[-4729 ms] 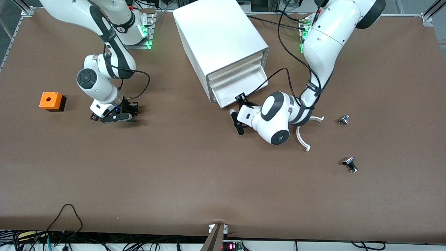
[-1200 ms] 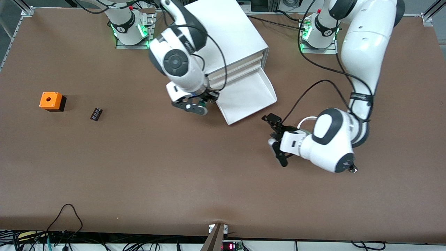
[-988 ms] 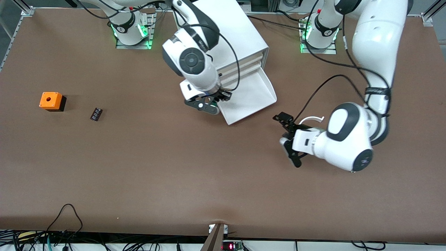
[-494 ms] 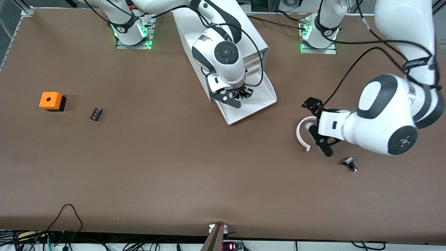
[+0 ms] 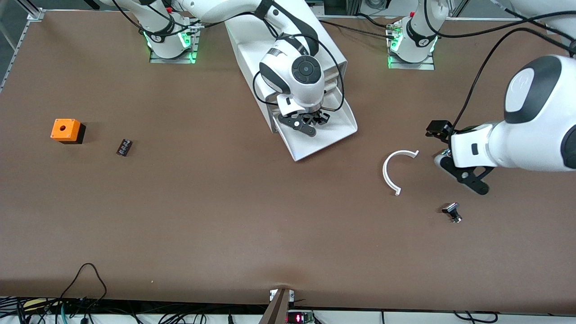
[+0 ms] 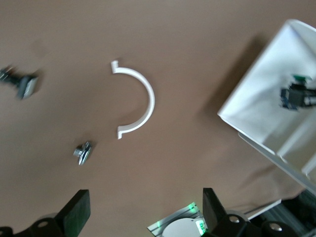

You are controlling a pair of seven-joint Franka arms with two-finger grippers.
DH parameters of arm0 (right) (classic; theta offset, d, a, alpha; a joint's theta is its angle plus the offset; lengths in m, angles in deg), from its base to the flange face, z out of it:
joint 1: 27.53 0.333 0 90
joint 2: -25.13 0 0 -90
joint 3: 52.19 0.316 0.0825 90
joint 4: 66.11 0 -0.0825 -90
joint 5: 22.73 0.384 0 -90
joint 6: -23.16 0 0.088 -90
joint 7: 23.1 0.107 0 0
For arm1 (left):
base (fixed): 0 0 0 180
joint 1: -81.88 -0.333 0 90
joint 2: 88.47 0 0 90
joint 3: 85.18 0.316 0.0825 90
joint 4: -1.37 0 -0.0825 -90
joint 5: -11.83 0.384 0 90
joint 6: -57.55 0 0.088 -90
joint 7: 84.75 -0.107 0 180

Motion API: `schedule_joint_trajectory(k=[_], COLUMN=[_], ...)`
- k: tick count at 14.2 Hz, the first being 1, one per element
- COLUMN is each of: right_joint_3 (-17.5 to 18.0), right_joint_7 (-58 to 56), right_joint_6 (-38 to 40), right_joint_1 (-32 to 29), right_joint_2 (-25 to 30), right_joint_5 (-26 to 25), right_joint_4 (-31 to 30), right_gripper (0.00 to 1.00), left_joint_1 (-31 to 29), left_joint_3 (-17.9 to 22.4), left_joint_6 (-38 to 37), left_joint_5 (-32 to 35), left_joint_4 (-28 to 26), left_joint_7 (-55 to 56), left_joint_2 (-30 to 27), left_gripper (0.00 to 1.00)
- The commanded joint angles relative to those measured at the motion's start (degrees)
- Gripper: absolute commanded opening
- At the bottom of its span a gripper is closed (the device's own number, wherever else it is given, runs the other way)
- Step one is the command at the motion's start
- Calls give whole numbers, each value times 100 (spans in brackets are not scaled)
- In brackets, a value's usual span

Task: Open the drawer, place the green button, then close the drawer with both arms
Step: 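Carry the green button over the open drawer with the right gripper, then lower the button into the drawer and open the right gripper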

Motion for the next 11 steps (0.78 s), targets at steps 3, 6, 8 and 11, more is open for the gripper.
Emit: schedule_joint_trajectory(k=[3,6,8,11], right_joint_3=[-38,-204,-476,-627], right_joint_7=[172,76,-256,-1056], right_joint_6=[14,154,417,831], right_joint_1=[89,-33,-60,-584], right_joint_2=[-155,63,309,783], right_joint_5=[-219,-236,-280,-193], right_joint_4=[165,201,349,394], right_gripper=[100,100,100,100], left_joint_1=[8,43,70,70], left_joint_3=[-14,-102,-294,-769], left_joint_6=[291,642,1029,1705], left_joint_5=[704,654,487,478], left_joint_4=[-178,-493,-810,-1310], left_joint_7=[729,1702,2483,3749], left_joint_2=[-131,-140,-149,-149], left_gripper=[100,100,100,100])
